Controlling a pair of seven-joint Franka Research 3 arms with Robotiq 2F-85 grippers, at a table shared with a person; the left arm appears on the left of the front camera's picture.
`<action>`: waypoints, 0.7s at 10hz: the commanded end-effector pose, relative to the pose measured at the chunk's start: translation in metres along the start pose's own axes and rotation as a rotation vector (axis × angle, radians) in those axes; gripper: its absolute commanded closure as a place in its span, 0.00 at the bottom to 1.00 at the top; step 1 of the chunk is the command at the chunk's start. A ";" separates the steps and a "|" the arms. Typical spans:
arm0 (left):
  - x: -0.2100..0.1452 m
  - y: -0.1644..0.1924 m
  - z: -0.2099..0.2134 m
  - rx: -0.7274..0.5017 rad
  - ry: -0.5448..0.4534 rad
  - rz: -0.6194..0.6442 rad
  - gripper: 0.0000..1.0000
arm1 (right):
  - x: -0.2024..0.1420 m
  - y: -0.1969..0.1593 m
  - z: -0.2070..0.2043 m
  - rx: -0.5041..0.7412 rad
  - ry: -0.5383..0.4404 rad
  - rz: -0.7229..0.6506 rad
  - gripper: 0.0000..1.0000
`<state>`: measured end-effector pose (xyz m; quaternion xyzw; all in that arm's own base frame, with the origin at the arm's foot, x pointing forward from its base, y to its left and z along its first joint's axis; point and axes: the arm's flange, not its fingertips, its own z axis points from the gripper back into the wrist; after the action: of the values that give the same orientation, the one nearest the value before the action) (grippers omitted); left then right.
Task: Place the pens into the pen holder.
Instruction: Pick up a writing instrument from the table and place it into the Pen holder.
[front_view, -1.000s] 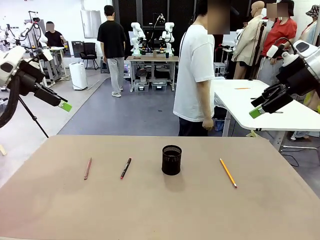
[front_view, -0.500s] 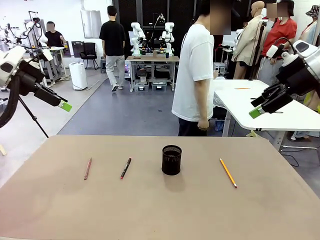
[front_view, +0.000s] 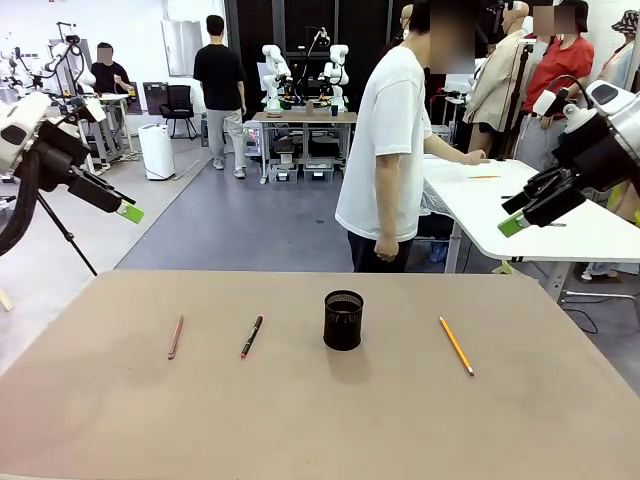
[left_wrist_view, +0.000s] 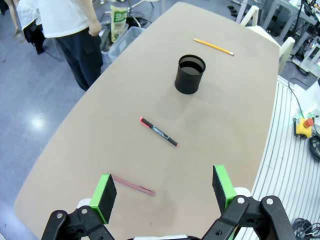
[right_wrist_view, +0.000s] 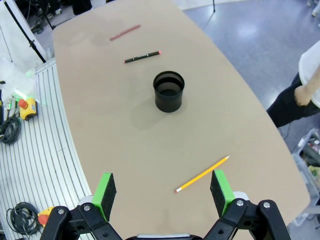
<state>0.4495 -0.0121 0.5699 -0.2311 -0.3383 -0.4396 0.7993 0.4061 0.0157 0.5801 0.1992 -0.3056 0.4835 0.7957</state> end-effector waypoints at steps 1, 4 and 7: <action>0.000 0.000 0.000 0.000 0.000 0.000 0.00 | 0.000 0.000 0.000 0.003 -0.005 0.002 0.00; 0.034 -0.047 -0.033 0.087 0.263 0.064 0.00 | 0.000 0.000 0.000 0.003 -0.005 0.002 0.00; 0.055 -0.081 -0.077 0.182 0.426 0.191 0.00 | 0.000 0.000 0.000 0.003 -0.005 0.002 0.00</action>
<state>0.4287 -0.1307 0.5662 -0.0851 -0.2086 -0.3867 0.8943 0.4060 0.0158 0.5799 0.1986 -0.3051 0.4835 0.7960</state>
